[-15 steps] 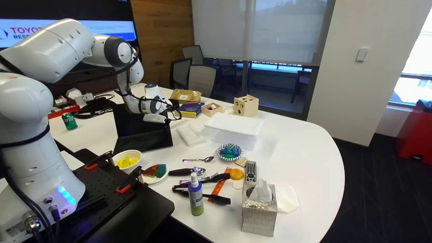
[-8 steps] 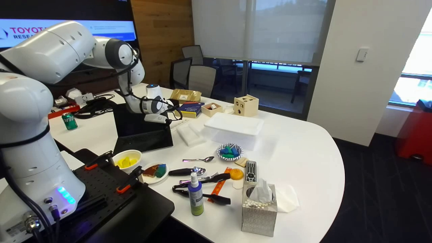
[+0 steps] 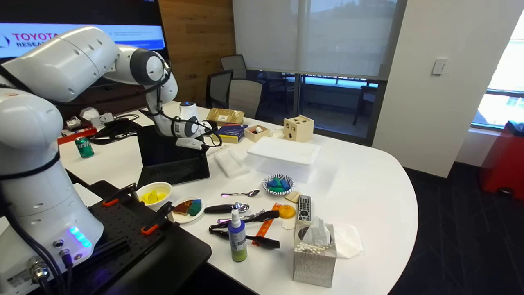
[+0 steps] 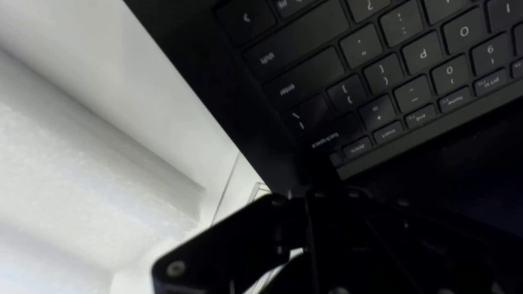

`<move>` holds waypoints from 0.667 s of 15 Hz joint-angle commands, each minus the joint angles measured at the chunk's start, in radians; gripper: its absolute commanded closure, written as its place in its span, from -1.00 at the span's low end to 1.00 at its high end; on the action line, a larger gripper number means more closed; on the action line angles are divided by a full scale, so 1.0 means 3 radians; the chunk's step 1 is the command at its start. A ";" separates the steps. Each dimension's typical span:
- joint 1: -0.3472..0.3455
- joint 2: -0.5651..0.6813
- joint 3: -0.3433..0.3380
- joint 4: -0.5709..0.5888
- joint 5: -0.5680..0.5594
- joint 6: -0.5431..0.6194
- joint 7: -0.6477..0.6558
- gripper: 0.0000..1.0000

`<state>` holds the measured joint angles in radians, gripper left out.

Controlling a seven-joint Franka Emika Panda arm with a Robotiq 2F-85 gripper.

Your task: Turn on the laptop.

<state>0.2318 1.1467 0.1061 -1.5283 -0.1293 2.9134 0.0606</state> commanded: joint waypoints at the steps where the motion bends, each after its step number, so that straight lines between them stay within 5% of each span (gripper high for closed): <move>1: -0.0066 -0.0042 0.0001 -0.0008 0.0088 -0.0078 -0.0097 1.00; 5: -0.0097 -0.0107 -0.0013 -0.0077 0.0077 -0.0108 -0.0098 1.00; 6: -0.0090 -0.0149 -0.0019 -0.0118 0.0071 -0.0100 -0.0094 0.48; 10: -0.0079 -0.0352 -0.0026 -0.0318 0.0035 -0.0074 -0.0154 0.06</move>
<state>0.2050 1.1296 0.1035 -1.5377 -0.1292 2.9134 0.0433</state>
